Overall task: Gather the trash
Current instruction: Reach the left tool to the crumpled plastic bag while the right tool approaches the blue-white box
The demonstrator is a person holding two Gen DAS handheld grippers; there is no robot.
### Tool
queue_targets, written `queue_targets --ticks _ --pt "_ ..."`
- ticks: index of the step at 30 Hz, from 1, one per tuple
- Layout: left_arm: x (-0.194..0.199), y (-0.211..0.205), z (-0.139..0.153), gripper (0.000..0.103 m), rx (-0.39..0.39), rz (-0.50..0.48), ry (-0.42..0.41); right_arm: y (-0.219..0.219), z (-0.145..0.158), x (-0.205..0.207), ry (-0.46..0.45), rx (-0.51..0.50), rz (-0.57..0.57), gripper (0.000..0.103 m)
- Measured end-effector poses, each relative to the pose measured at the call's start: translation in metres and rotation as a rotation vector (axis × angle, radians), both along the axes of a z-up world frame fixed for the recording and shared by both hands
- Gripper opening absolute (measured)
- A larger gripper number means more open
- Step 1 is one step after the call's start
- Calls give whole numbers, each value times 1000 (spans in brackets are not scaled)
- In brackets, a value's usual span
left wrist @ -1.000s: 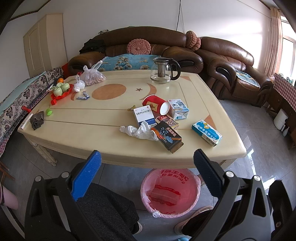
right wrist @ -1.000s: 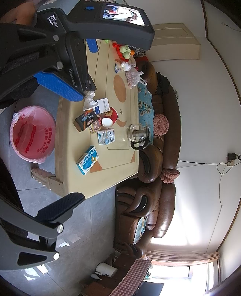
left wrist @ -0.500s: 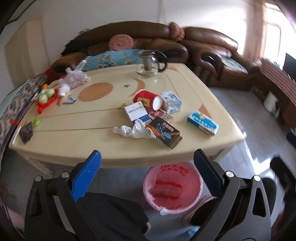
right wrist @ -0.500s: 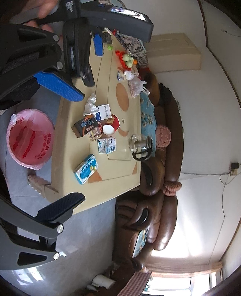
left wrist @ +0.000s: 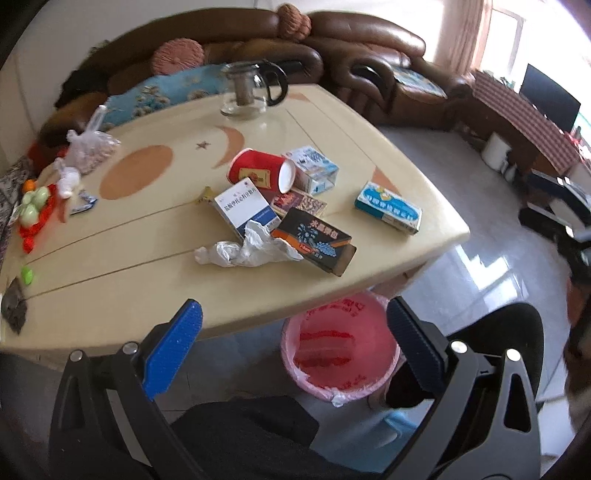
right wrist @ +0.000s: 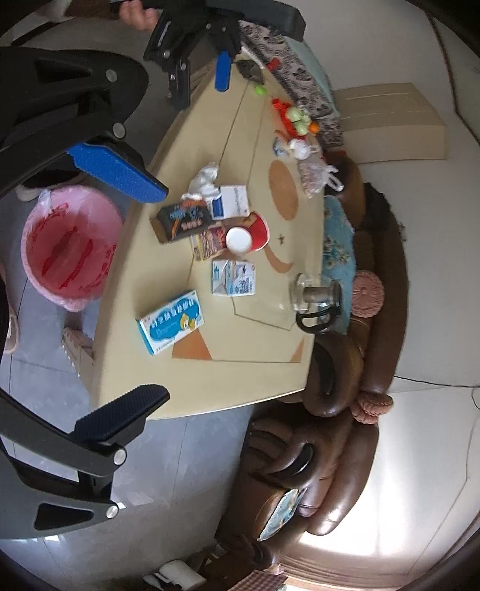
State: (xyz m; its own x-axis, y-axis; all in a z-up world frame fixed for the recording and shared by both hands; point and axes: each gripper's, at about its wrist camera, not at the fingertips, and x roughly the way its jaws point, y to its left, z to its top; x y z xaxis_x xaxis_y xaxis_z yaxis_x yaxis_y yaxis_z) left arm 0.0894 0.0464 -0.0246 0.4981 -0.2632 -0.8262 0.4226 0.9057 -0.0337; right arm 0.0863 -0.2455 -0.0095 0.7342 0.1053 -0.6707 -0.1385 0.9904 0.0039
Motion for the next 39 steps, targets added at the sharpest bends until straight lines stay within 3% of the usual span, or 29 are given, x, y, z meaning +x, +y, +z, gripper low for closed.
queue_targets --ticks 12,18,32,39 --pt "52 -4 -20 98 78 -179 120 -5 -10 70 108 -40 141 97" --pt "88 3 -45 98 52 -224 209 -11 -28 104 193 -28 169 97" --pt "133 -5 -98 98 141 -323 262 -4 -89 163 352 -54 244 97" --pt "157 -12 -114 98 132 -369 293 -3 -126 189 447 -66 272 97"
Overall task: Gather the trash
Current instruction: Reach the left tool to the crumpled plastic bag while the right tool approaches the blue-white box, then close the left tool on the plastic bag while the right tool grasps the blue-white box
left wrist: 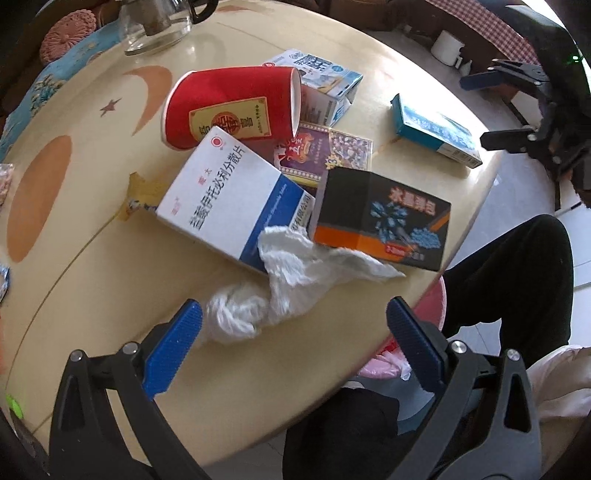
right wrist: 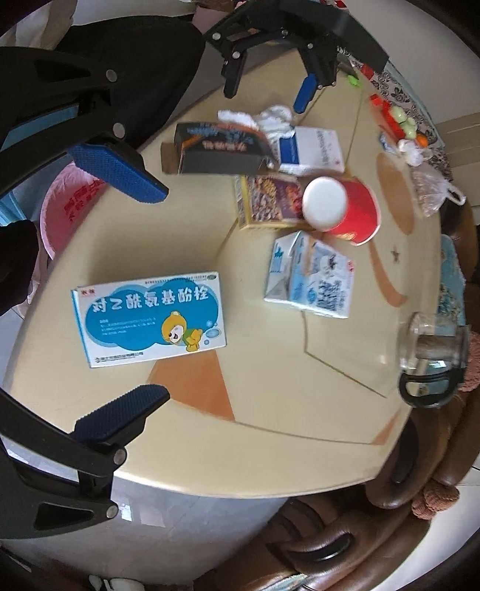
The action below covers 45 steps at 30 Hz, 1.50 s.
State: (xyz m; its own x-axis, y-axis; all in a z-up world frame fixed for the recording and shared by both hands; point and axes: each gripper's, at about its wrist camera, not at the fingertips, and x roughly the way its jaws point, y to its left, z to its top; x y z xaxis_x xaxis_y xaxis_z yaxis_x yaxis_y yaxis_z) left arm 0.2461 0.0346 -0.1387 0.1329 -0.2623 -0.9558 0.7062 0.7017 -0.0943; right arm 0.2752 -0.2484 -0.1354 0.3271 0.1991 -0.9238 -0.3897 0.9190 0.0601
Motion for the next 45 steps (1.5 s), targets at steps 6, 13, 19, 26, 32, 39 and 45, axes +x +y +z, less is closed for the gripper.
queue_targets --ticks 6,13,19,26,32,39,45 --pt "10 -3 -17 98 -16 -28 47 -5 -23 14 57 15 1 97" --pt "19 -1 -28 98 -9 -47 73 -3 -42 22 103 14 10 96" --pt "27 5 -28 98 -17 -32 73 2 -54 26 115 -31 23 86" --pt "13 -8 -31 95 54 -53 -9 10 -57 27 98 -68 18 65" --pt "12 -13 -26 64 85 16 -44 14 -55 28 89 -76 -23 60" --pt "16 0 -19 38 58 136 13 11 -47 18 76 -68 -77 60" --pt "0 5 -12 37 63 212 24 2 -26 7 30 -68 -108 60"
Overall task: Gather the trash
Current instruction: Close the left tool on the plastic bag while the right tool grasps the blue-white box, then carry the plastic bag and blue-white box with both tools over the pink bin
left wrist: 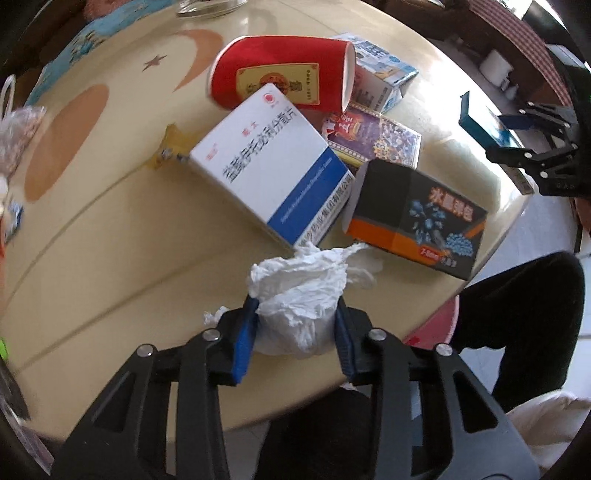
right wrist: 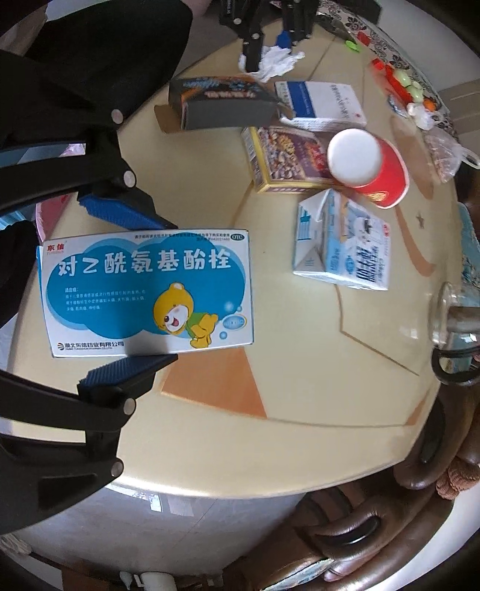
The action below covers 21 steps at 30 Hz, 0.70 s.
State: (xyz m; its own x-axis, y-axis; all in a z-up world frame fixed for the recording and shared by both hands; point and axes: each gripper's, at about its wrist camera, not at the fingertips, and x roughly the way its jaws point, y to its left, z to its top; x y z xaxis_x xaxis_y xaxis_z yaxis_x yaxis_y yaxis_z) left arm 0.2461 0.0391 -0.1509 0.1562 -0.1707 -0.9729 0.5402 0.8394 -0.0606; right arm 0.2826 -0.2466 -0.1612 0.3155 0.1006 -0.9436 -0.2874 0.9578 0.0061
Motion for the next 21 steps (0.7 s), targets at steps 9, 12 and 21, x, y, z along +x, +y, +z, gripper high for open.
queue_targets --ticks 9,12,21 --pt "-15 17 24 36 -24 104 -27 3 37 -23 -75 7 -22 60" --pt "-16 22 36 36 -42 145 -34 9 52 -31 -100 22 -23 60" --pt "-41 23 80 36 -84 188 -95 31 98 -57 -187 45 4 60"
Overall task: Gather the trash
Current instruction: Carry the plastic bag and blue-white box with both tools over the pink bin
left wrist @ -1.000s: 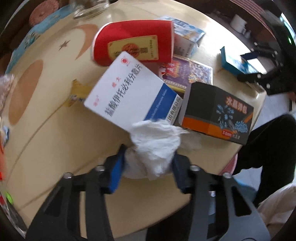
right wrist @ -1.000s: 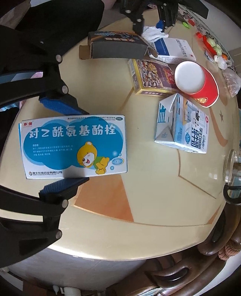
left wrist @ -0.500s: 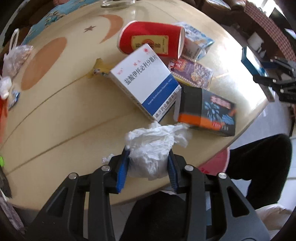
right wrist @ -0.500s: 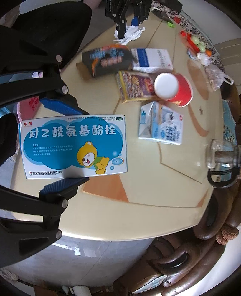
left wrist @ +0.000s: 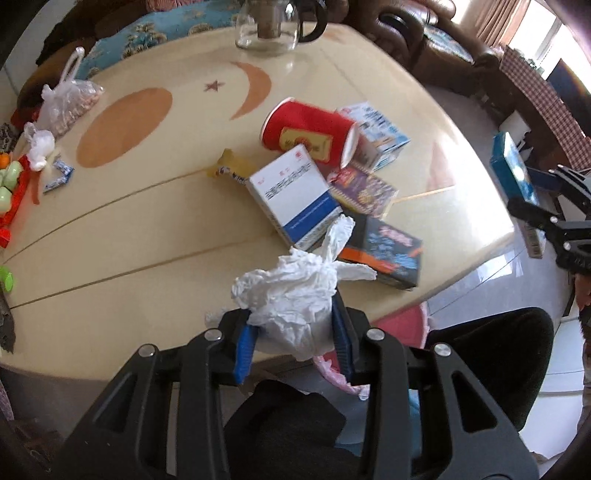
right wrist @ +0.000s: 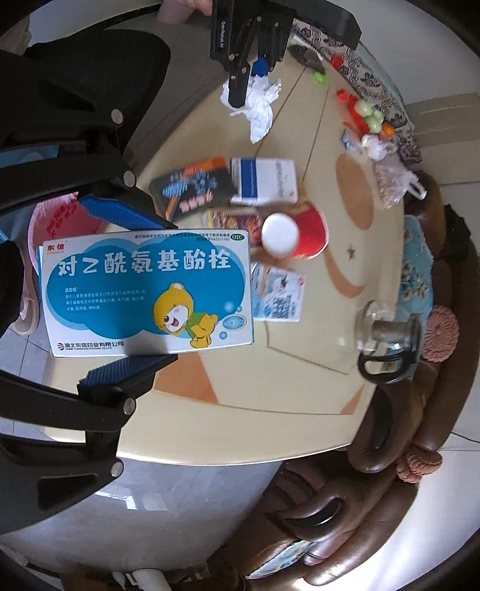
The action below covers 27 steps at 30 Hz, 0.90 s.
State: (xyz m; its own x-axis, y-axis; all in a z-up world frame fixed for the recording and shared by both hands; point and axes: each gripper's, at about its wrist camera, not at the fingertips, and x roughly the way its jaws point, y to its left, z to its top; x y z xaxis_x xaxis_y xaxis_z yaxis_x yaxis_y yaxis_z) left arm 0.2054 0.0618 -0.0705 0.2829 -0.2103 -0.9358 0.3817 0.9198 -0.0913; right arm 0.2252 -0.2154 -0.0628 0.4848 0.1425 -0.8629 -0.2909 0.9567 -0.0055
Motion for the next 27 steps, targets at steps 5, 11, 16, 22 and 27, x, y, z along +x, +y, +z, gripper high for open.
queue_targets --ticks 5,11,16,22,27 --pt "-33 -3 26 36 -11 -8 -48 5 19 -22 -28 15 12 60" --pt "-65 -12 42 36 -22 -31 -81 13 37 -53 -54 19 31 60" --pt "-89 -21 47 36 -14 -58 -100 21 43 -81 -67 26 51 60" --pt "-113 -32 51 36 -7 -89 -113 29 46 -110 -76 18 78 60" --pt "-128 -40 47 36 -7 -106 -115 32 48 -127 -80 16 88 60"
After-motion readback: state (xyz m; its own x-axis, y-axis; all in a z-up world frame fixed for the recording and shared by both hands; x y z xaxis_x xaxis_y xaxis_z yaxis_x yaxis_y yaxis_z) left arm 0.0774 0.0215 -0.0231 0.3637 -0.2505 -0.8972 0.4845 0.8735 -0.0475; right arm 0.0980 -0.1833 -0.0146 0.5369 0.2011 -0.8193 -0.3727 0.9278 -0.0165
